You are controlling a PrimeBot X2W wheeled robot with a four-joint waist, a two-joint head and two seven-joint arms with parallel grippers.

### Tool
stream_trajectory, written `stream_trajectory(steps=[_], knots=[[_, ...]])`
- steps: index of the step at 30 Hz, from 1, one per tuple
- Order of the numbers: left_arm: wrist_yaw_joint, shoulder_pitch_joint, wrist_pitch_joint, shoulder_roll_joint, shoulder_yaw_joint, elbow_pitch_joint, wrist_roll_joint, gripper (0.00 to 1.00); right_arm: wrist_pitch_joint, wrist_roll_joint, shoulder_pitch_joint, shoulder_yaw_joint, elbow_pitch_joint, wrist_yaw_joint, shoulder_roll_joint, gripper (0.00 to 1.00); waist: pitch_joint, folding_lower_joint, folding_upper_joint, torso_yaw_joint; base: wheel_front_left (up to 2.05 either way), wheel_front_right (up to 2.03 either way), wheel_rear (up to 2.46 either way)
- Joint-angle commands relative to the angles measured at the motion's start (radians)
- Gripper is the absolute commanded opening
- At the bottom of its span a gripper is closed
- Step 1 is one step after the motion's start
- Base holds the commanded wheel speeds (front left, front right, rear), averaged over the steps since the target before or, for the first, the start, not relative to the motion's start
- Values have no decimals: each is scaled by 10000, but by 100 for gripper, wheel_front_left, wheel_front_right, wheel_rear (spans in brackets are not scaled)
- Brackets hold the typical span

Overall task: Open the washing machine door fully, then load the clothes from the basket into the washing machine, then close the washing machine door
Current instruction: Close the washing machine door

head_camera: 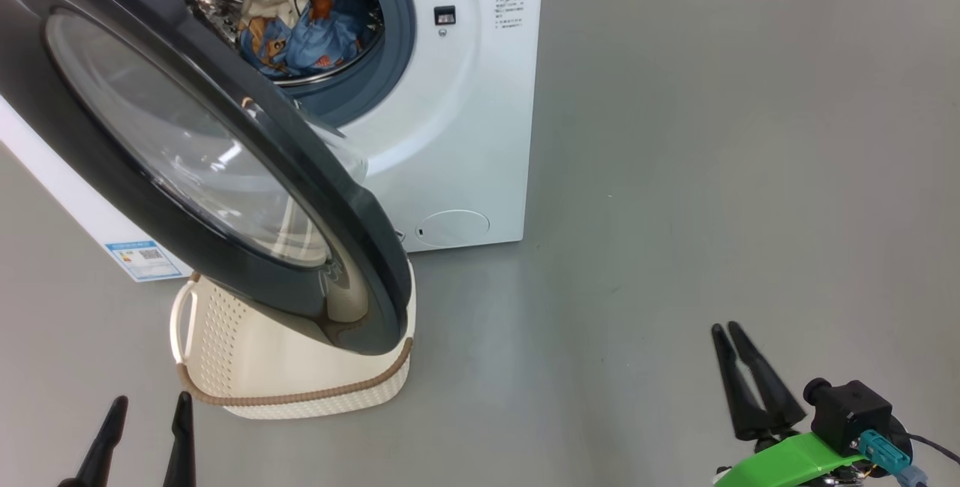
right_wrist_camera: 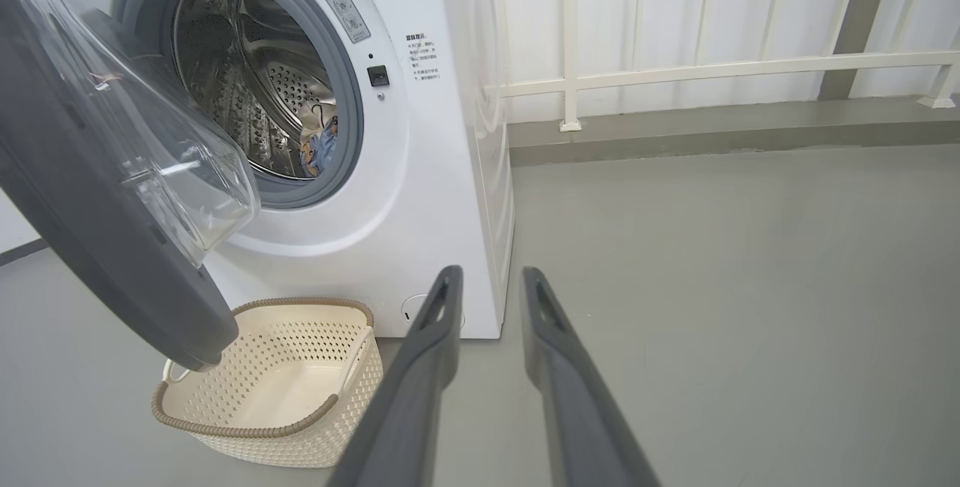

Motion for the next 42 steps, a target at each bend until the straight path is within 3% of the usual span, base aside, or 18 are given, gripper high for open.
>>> stream_trajectory(steps=[1, 8, 16, 21, 26, 32, 42], knots=[[-25, -140, -63, 104, 342, -242, -37, 100, -122, -57, -197, 249, -184, 16, -20, 0, -12, 0, 0, 22, 0, 0, 0], [-25, -126, -63, 115, 342, -340, -66, 100, -122, 177, -338, 338, -661, 16, -20, 0, -6, 0, 0, 75, 0, 0, 0], [-25, -242, -63, 122, 148, -323, -295, 100, -122, 887, -1371, 921, -4011, 16, -20, 0, 86, 0, 0, 151, 0, 0, 0], [-25, -517, -63, 173, -16, -335, -299, 100, -122, 733, -2359, 2231, -5843, 16, -65, 0, 138, 0, 0, 243, 0, 0, 0], [-25, -647, -63, 174, -180, -316, -344, 100, -122, 844, -3489, 3913, -6696, 16, -290, 0, 198, 0, 0, 392, 0, 0, 0], [-25, -799, -63, 155, -400, -300, -386, 100, -119, 1212, -4283, 5674, -6399, 16, -414, 0, 297, 0, 0, 708, 0, 0, 0], [-25, -1351, -63, 94, -951, -349, -488, 100, -20, 2055, -4552, 7969, -3535, 16, -376, 0, 803, 0, 0, 1669, 0, 0, 0]])
